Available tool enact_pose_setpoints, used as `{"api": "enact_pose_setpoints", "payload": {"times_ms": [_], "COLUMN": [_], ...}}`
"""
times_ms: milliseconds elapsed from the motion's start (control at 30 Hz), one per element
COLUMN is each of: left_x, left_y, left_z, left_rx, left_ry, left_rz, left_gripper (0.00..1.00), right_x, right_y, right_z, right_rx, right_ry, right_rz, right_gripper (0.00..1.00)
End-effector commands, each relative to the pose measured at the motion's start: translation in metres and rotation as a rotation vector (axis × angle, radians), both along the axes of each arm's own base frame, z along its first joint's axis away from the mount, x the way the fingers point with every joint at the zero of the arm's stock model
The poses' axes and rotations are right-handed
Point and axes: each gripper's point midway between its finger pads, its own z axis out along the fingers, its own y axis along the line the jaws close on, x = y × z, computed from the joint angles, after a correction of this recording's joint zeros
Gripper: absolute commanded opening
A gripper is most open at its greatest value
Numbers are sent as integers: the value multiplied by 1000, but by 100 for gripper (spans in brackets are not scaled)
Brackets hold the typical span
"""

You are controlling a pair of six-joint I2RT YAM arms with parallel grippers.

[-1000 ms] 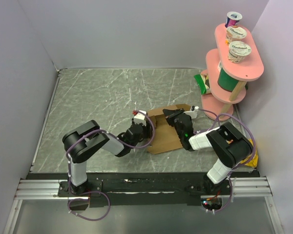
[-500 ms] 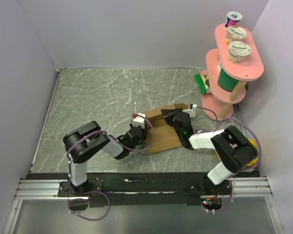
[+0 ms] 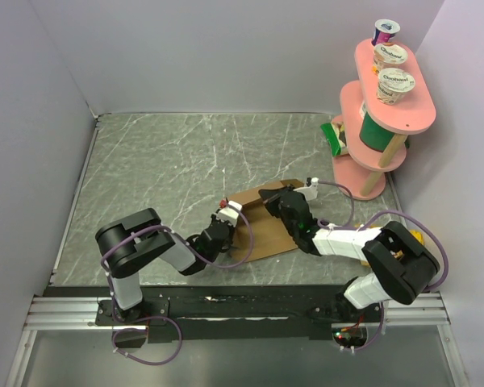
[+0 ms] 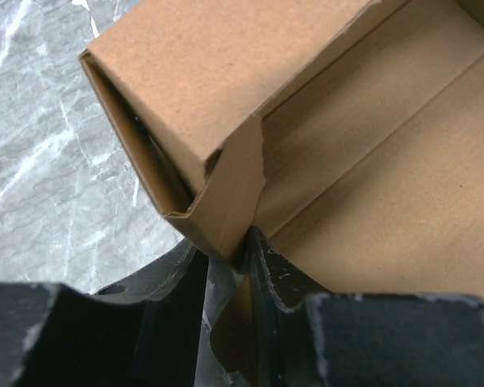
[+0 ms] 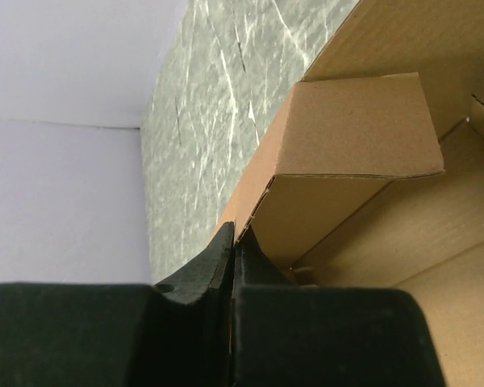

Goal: Fold the paper box

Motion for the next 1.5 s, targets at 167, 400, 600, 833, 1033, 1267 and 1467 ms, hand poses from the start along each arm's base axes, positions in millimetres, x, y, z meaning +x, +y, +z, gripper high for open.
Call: {"api": "enact_pose_setpoints", "payload": {"times_ms": [167,400,600,833,1033,1267,1467], "left_x": [10,3,-10,-21,-24,-38,-71], "left_y": [3,1,-15,-20,-12,-5,0], "left_z": [10,3,13,28,40,65,95], "left_rx": [30,56,66,69,32,-32,-81], "left_ry": [-62,-30,-6,34,102,165,185], "left_rz": [80,50,-97,-182,-211,-275,-395], "left_gripper": [19,16,12,9,9,9,10], "right_x": [-6,-7,-17,-60,-105,-145,-144], "right_y": [-11,-17,-24,-55,-73,-65,-45], "right_z": [-12,-19,8,46,97,147,159], "right_rx": [-63,-88,-150,-205,-249,-399,-606], "right_ry": [-25,-9,-74,-159,-298,-475,-441], "right_rz": [-34,-51,-1,60,178,427,640], "right_gripper": [0,13,64,76,81,86,92]}}
